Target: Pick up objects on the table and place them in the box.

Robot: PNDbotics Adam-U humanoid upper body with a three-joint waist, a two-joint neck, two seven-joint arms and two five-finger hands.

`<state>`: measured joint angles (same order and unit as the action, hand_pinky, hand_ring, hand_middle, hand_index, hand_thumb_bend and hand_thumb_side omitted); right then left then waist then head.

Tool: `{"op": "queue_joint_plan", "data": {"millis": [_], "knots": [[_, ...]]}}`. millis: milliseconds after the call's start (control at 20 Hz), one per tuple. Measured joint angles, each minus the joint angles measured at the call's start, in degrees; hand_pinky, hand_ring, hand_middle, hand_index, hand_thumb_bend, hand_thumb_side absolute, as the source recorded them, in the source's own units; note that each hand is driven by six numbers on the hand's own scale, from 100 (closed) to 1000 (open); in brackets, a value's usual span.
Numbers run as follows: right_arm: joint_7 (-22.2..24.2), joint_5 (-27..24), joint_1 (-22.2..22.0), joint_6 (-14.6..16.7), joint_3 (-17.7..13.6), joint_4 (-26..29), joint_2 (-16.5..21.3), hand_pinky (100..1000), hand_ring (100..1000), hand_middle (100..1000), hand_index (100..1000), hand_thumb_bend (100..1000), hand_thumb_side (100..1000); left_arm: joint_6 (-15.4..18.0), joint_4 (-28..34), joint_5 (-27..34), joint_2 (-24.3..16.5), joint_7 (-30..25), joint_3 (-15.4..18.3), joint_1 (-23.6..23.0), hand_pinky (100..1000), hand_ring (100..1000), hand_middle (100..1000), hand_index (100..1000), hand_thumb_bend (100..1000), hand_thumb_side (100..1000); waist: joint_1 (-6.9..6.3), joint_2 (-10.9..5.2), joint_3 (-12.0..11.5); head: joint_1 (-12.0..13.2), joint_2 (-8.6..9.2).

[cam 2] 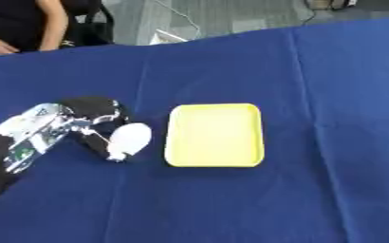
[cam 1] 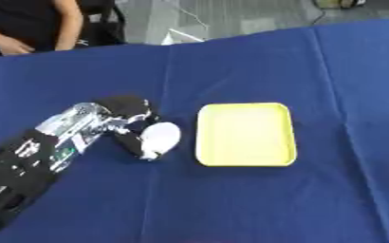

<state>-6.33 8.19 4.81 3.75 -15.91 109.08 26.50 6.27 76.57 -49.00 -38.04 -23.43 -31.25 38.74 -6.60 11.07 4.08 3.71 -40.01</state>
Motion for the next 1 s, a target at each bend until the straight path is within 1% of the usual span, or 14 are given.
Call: {"op": "queue_joint_plan", "data": {"millis": [50,100,150,600,750,850,1000], "knots": [[0.0,0.0,0.0,0.0,0.0,0.0,0.0,676,711,859,952,391,766,0.0,0.2,-0.4,0.0,0.0,0.0,0.0,859,732,588,724,639,533,0.0,0.0,0.0,0.0,0.0],[0.0,0.0,0.0,0.0,0.0,0.0,0.0,676,711,859,952,391,766,0.0,0.3,-0.6,0.0,0.0,0.0,0.0,860,733,589,726,640,537,0.0,0.0,0.0,0.0,0.0],[0.0,0.0,0.0,0.0,0.0,0.0,0.0,677,711,859,952,392,766,0.0,0.3,-0.8,0.0,0.0,0.0,0.0,859,729,586,719,636,521,0.0,0.0,0.0,0.0,0.0],[0.0,0.0,0.0,0.0,0.0,0.0,0.0,676,710,859,952,392,766,0.0,0.4,-1.3,0.3,0.0,0.0,0.3,857,722,580,707,626,509,0.0,0.0,0.0,0.0,0.0],[0.0,0.0,0.0,0.0,0.0,0.0,0.0,676,710,859,951,392,767,0.0,0.4,-1.4,0.4,0.0,0.0,0.4,857,720,576,699,610,506,0.0,0.0,0.0,0.0,0.0],[0.0,0.0,0.0,0.0,0.0,0.0,0.0,676,710,859,951,391,767,0.0,0.4,-1.4,0.5,0.0,0.0,0.4,856,714,567,682,570,491,0.0,0.0,0.0,0.0,0.0],[0.0,0.0,0.0,0.0,0.0,0.0,0.0,676,710,859,951,392,767,-0.3,0.2,-0.9,0.5,0.2,0.0,0.4,853,693,545,653,472,426,0.0,0.0,0.0,0.0,0.0]]}}
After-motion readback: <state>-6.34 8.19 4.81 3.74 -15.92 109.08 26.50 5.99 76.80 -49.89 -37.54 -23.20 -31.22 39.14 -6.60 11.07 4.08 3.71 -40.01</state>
